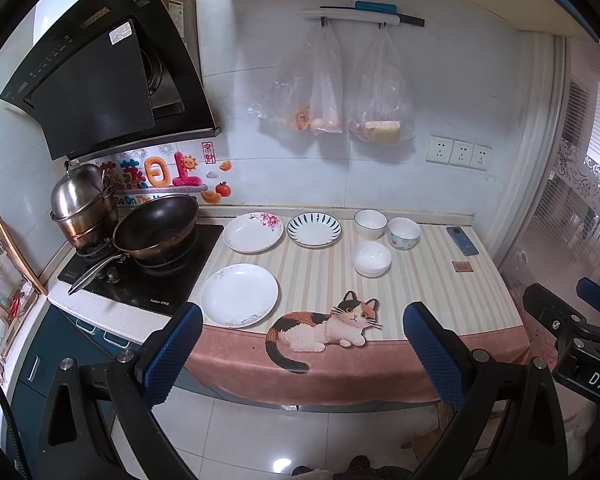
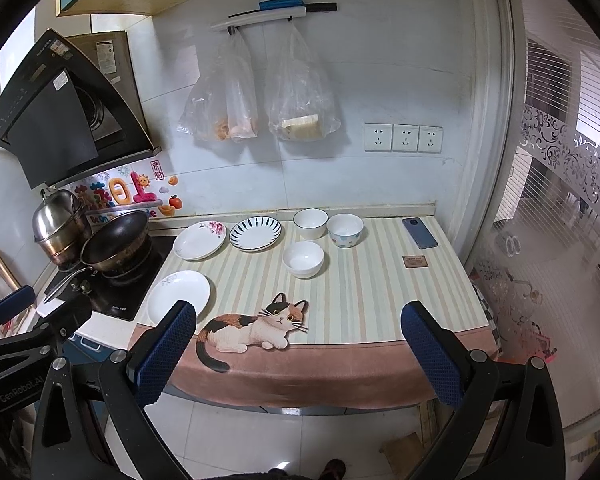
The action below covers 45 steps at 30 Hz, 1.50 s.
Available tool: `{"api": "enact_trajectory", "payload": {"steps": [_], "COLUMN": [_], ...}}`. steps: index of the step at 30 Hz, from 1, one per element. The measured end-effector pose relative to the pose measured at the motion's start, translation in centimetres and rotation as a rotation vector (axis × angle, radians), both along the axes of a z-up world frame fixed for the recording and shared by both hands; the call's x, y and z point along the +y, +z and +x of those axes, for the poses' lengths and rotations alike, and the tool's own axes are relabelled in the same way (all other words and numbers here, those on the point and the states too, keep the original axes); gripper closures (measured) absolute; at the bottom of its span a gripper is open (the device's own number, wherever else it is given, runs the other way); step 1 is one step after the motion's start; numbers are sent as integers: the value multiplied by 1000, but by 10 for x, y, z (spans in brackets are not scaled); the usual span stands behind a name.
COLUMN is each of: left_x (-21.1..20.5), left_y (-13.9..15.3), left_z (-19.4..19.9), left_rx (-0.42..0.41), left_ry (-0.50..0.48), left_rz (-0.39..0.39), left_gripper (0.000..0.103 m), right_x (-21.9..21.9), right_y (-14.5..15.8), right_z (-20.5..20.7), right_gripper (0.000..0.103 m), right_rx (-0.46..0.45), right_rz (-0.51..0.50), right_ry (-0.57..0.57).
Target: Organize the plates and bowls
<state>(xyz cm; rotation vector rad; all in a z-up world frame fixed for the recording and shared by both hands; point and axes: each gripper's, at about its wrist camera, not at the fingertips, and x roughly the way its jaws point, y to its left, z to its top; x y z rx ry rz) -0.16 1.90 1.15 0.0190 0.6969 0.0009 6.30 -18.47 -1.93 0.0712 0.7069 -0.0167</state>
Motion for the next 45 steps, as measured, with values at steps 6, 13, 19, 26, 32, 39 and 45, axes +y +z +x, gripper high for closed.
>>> {"api": "enact_trajectory", "payload": {"steps": [6, 13, 19, 26, 32, 39, 45], "left_x": [3, 4, 7, 28, 66, 129, 162], "left_y": [0, -1, -2, -26, -82, -174, -233], "left_z": [1, 1, 6, 44, 100, 180, 238], "left_rx": [-1, -2, -5, -20, 48, 222, 289], "left_ry": [1, 1, 0, 45, 119, 210, 302], "left_rz": [1, -1, -7, 19, 80, 45, 62], "left_gripper": [0, 0, 0, 0, 0, 0, 0], "right_x": [1, 4, 6, 9, 28, 69, 110], "right_y": [0, 0, -2, -28, -88, -189, -282], "right_z": [1, 4, 6, 31, 83, 177, 266], "right_gripper": [0, 0, 0, 0, 0, 0, 0], "right_rx": [1, 3, -3, 2, 111, 276, 439], "right_rz": [-1, -1, 9, 94, 149, 186, 245], "right_ry": [1, 3, -5, 16, 66, 161, 265]}}
